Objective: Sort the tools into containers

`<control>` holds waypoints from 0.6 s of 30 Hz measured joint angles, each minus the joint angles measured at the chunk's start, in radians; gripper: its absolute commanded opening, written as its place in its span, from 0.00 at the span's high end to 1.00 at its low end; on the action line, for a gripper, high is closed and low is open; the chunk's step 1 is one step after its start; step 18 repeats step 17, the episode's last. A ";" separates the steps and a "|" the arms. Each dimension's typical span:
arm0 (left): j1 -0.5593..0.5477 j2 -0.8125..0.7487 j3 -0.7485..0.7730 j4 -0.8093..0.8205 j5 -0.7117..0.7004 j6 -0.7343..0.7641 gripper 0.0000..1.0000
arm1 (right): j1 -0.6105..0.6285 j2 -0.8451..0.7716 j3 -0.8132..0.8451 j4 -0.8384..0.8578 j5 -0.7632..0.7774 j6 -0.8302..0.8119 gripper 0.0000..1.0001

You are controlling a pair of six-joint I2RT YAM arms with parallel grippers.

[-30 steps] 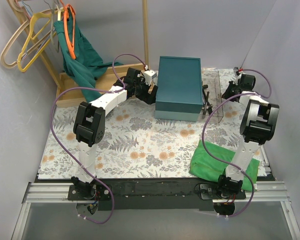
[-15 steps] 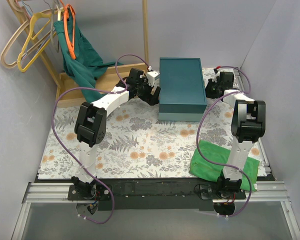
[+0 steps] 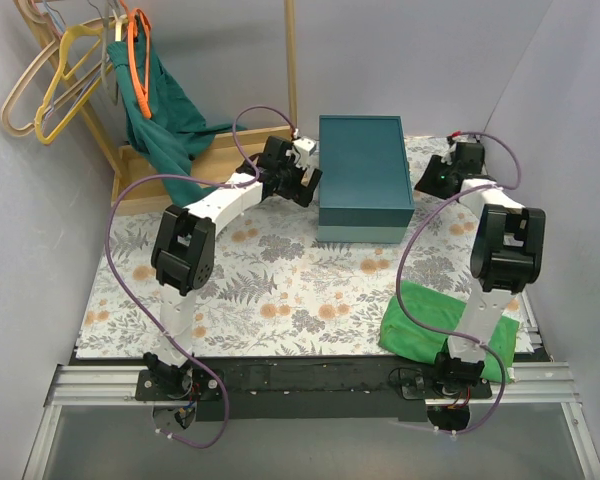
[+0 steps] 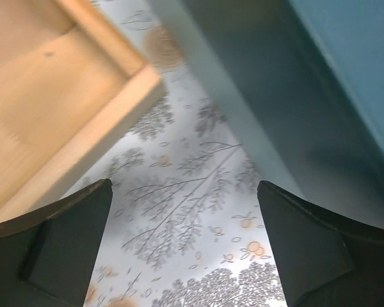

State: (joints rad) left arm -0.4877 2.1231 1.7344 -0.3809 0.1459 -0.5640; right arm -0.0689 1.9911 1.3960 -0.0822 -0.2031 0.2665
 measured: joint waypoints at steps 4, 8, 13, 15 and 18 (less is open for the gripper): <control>0.007 -0.024 0.004 -0.043 -0.127 -0.011 0.02 | -0.092 -0.104 -0.033 -0.019 0.018 -0.053 0.03; 0.027 -0.110 -0.082 -0.056 -0.178 -0.005 0.02 | -0.177 -0.226 -0.117 -0.003 0.021 -0.095 0.01; 0.043 -0.241 -0.198 -0.042 -0.194 -0.015 0.02 | -0.168 -0.306 -0.185 -0.059 0.080 -0.117 0.01; 0.041 -0.272 -0.231 -0.034 -0.194 -0.026 0.02 | -0.153 -0.338 -0.204 -0.108 0.111 -0.122 0.01; 0.041 -0.296 -0.262 -0.029 -0.192 -0.039 0.02 | -0.132 -0.383 -0.221 -0.180 0.156 -0.141 0.01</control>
